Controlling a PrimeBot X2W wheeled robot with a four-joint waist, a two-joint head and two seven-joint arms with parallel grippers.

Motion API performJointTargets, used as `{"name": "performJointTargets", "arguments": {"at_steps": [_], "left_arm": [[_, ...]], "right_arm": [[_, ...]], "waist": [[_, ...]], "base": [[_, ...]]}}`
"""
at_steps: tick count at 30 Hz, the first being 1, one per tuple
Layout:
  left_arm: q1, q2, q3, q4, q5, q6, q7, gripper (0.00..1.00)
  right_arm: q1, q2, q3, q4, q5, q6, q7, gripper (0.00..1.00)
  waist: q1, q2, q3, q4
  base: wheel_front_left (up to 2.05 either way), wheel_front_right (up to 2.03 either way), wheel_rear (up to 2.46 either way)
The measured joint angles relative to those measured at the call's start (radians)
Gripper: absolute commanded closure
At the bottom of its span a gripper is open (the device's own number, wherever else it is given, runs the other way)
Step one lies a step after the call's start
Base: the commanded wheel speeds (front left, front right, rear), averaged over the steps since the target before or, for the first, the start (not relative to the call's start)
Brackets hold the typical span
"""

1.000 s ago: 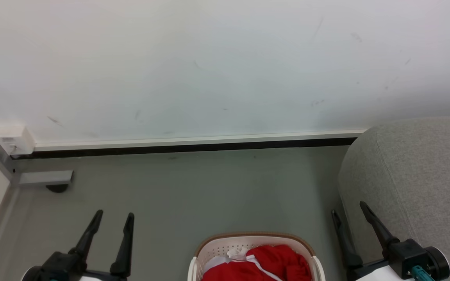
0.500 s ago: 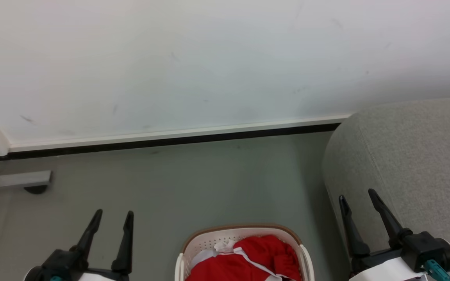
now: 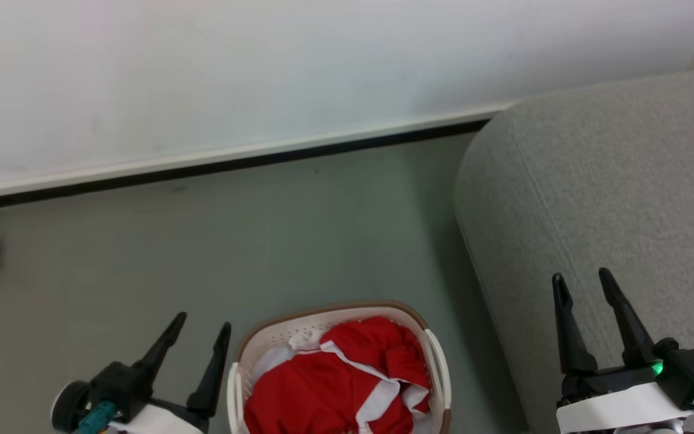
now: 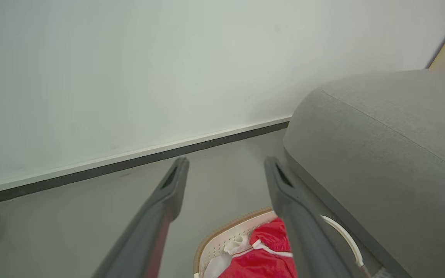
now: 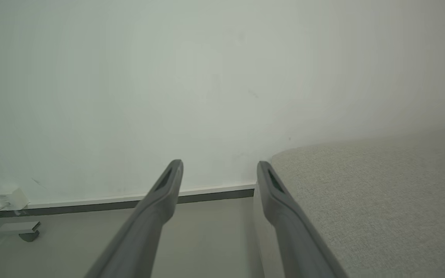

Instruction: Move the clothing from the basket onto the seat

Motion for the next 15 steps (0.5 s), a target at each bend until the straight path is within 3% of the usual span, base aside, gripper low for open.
{"name": "performJointTargets", "arguments": {"at_steps": [15], "left_arm": [[-0.226, 0.188, -0.393, 0.282, -0.078, 0.0, 0.057, 0.0]], "right_arm": [[-0.021, -0.001, -0.044, -0.09, 0.057, 0.0, 0.0, 0.0]], "waist": [[0.0001, 0.0, 0.193, -0.131]], "base": [[0.0, 0.0, 0.0]]}}
